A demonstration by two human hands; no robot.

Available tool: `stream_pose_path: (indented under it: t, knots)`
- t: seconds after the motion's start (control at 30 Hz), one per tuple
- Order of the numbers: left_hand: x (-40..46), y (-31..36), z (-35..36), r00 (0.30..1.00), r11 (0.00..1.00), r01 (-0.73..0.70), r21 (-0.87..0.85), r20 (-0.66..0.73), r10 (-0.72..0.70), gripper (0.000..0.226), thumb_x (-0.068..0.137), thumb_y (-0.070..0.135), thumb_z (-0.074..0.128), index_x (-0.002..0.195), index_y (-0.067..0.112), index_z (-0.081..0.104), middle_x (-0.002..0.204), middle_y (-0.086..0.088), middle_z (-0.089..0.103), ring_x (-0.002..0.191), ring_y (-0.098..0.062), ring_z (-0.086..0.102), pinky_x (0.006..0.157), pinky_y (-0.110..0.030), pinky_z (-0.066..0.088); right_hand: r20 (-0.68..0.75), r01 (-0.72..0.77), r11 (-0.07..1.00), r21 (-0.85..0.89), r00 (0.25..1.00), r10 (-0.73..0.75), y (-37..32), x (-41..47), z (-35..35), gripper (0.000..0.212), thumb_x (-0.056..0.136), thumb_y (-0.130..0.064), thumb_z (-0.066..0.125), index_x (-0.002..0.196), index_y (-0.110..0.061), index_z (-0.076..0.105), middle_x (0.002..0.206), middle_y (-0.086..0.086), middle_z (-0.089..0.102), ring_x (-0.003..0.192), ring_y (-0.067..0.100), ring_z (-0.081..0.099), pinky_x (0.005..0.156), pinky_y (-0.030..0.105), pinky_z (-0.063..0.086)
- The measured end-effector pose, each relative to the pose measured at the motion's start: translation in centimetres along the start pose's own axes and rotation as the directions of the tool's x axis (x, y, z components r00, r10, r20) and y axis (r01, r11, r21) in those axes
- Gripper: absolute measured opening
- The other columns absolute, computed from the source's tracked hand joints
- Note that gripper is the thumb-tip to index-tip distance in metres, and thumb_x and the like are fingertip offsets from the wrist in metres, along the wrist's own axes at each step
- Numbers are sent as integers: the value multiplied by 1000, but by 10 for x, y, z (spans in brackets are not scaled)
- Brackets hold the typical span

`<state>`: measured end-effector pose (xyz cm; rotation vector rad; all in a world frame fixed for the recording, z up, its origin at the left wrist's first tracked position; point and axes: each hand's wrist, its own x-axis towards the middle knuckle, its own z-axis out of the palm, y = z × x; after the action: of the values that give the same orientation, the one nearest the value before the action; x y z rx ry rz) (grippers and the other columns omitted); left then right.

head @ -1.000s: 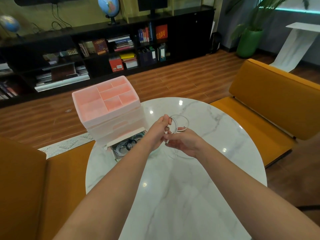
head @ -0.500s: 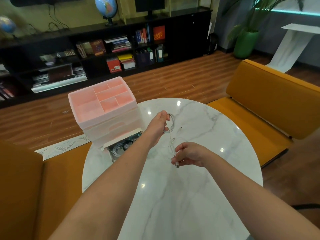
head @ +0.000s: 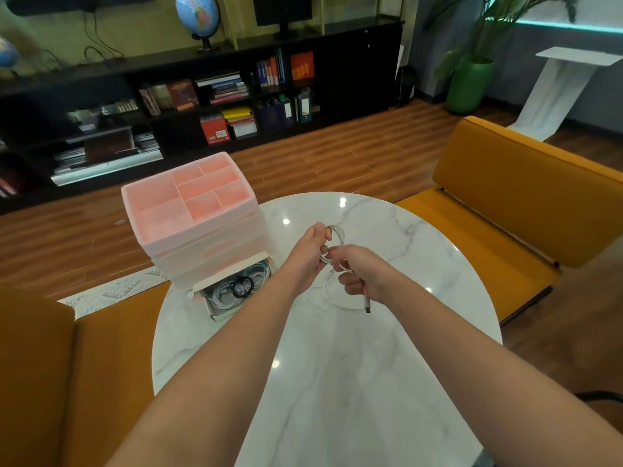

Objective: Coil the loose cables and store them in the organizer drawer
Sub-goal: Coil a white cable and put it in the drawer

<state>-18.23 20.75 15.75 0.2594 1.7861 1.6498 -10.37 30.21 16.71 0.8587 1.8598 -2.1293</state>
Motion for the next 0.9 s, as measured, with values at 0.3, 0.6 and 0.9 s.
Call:
stream_pose_path:
  t: [0.3,0.6,0.9]
  knots:
    - [6,7,-8,992,1000,-17,-22,-126,14,37,105,43,28,84,21,50,78,-4,38,82,-19,44,74,-24,45,-41,206,975,-80,977,-210,11,-3,-3,23,100,-30,49,118,-24,63,50,-7,32,46,10,21,42,23,17]
    - [0,1,-12,994,951,-21,308,-98,54,39,104,47,22,95,25,52,119,1,51,99,-15,45,75,-28,39,-226,238,947,-215,931,-285,6,2,-8,24,94,-33,59,92,-13,73,72,-2,57,60,11,45,56,21,34]
    - [-2,9,-25,999,902,53,429,-33,-43,39,97,44,53,123,18,66,110,-1,60,92,-16,53,72,-24,43,-349,197,905,-378,875,-336,13,14,-10,26,93,-31,61,85,-12,77,77,0,72,75,22,62,71,33,50]
